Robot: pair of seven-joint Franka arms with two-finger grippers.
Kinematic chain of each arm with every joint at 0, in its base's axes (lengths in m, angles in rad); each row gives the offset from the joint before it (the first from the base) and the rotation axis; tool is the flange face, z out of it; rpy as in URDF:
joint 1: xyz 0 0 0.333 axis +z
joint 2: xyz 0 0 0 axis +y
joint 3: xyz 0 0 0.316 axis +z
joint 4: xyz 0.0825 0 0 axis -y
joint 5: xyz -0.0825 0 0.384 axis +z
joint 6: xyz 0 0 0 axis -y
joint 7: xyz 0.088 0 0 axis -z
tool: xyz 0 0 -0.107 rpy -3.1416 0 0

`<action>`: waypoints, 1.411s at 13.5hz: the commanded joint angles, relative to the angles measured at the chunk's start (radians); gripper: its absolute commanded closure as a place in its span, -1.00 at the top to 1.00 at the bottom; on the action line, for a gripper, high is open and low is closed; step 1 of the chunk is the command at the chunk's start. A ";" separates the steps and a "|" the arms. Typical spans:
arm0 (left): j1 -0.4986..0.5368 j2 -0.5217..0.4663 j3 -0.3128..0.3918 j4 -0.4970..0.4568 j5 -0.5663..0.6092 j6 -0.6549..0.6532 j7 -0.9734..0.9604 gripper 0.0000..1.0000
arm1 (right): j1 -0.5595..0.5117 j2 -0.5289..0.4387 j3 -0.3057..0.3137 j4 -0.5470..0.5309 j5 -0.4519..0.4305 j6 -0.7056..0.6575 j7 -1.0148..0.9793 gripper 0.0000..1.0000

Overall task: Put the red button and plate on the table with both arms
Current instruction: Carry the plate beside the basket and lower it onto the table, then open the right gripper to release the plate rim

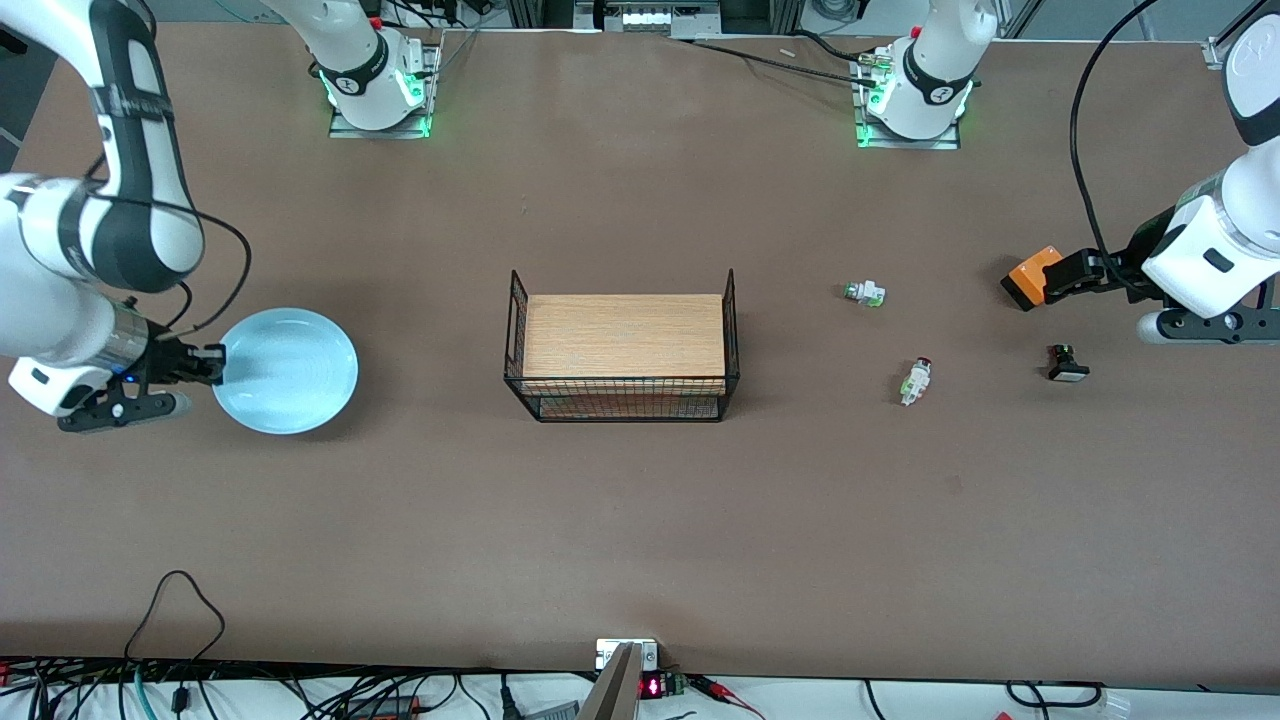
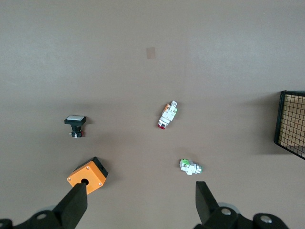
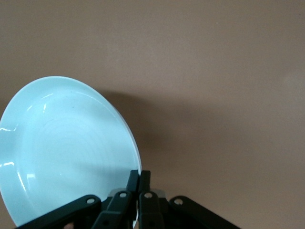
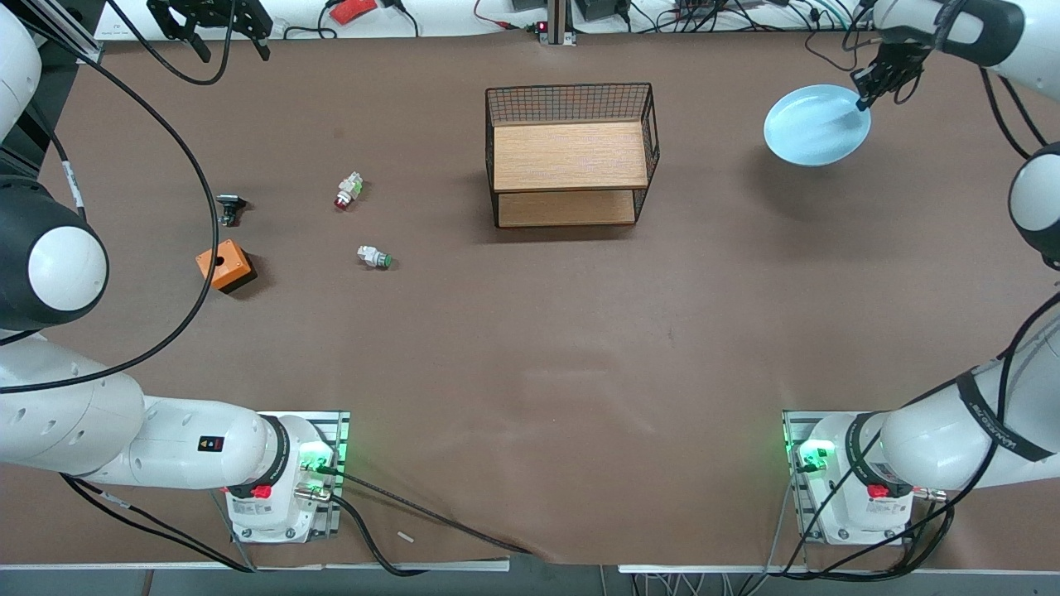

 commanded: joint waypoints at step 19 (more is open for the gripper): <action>-0.002 0.016 0.004 0.034 -0.015 -0.022 0.018 1.00 | -0.078 0.282 0.119 -0.032 0.091 0.493 -0.024 -0.60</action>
